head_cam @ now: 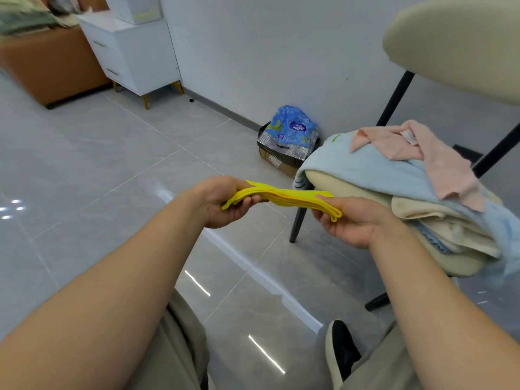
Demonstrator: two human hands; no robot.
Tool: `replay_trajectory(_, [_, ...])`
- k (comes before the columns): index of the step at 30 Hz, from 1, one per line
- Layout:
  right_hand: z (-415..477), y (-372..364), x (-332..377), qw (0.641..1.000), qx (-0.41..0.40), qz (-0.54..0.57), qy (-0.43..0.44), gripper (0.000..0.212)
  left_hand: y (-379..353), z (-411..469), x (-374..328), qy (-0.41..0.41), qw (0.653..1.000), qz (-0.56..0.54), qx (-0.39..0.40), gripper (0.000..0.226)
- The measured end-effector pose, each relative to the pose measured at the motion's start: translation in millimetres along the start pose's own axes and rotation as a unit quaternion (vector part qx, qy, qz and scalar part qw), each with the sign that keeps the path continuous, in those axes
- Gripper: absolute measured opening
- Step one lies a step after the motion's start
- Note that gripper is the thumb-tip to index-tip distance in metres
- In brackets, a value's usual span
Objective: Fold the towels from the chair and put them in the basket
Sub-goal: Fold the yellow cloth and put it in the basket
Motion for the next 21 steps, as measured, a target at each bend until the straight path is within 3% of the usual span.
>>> replay_trajectory(4, [-8,-8,10,0.999,0.012,-0.001,0.042,0.015,4,-7,-13,-0.032,0.999,-0.022,-0.002,0.017])
replay_trajectory(8, [-51,-16,46,0.967,0.085,-0.028,0.240,0.024,-5,-27,-55,-0.224,0.971,-0.036,0.074,0.029])
replay_trajectory(10, [-73,-19,55,0.942,0.121,-0.053,0.308,0.024,-8,-38,-65,-0.272,0.957,-0.038,0.095,0.029])
replay_trajectory(15, [-69,-13,50,0.929,0.138,-0.107,0.327,0.025,-16,-39,-57,-0.278,0.952,-0.018,0.127,0.052])
replay_trajectory(19, [-67,-9,50,0.926,0.139,-0.129,0.327,0.038,-18,-35,-55,-0.255,0.957,-0.047,0.127,0.037])
replay_trajectory(21, [-70,-12,49,0.925,0.139,-0.139,0.326,0.033,-17,-31,-52,-0.239,0.961,-0.066,0.125,0.030])
Point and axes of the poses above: each hand's wrist, its own z-axis towards the middle knuckle, its own y-axis out of the back of the hand, x = y × z, the point moved 7 cm from there along z, towards the middle knuckle, and after that the axes turned 11 degrees about -y, right-handed, at the moved point
